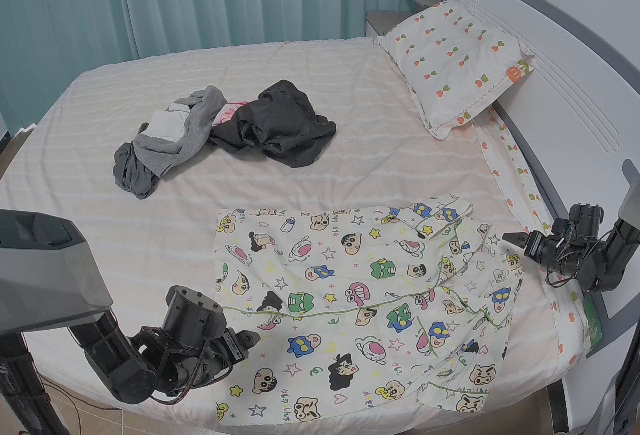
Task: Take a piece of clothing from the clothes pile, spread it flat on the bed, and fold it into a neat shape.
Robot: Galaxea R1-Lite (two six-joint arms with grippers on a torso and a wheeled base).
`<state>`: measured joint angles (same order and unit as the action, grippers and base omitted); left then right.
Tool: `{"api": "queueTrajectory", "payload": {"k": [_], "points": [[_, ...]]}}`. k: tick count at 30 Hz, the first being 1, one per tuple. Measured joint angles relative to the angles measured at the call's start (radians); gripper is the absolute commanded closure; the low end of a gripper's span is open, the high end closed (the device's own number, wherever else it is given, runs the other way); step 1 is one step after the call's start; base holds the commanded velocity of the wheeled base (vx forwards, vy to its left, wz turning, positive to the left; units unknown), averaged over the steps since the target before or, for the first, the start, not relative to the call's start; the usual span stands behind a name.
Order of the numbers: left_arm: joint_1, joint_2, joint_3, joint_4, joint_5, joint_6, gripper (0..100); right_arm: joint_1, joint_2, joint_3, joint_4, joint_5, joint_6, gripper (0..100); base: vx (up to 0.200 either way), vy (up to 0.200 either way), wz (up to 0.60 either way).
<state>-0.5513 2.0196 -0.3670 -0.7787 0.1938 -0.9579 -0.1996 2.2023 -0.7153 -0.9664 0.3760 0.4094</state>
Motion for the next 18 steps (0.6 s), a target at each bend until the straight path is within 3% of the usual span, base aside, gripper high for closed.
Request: {"api": "queueTrajectory", "payload": {"k": [5, 18], "points": [[0.003, 0.005, 0.01, -0.004, -0.028, -0.132, 0, 0.0, 0.0, 0.0, 0.0, 0.0, 0.0, 0, 0.0, 0.0, 0.0], [0.029, 0.039, 0.096, -0.239, -0.001, -0.143, 0, 0.0, 0.0, 0.001, 0.0, 0.001, -0.001, 0, 0.0, 0.0, 0.0]]}}
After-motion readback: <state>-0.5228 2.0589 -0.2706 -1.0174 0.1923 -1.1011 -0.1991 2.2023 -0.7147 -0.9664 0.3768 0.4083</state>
